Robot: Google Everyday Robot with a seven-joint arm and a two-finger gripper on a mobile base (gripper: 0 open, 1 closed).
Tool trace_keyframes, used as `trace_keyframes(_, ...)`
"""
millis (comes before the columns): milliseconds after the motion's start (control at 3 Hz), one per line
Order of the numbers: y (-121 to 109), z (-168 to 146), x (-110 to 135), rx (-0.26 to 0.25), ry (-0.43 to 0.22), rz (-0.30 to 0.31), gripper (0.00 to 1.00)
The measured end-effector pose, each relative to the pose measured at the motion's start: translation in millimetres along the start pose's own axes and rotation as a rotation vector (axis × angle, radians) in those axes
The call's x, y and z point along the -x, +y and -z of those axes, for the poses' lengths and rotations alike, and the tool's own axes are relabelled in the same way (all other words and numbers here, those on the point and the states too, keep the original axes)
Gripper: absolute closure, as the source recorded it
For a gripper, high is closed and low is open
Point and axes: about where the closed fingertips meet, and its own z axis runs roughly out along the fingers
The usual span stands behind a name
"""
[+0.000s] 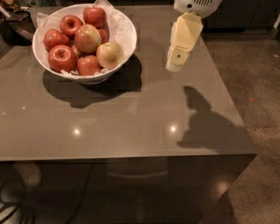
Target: Pick apple from white bowl
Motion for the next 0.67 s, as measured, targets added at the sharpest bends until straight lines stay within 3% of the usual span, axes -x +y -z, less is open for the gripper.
trace_keyframes(333, -2, -2, 4, 0.006, -0.023, -0.001, 0.0)
trace_keyframes(667, -7, -10, 39, 0.067, -0.087, -0.01, 0.0)
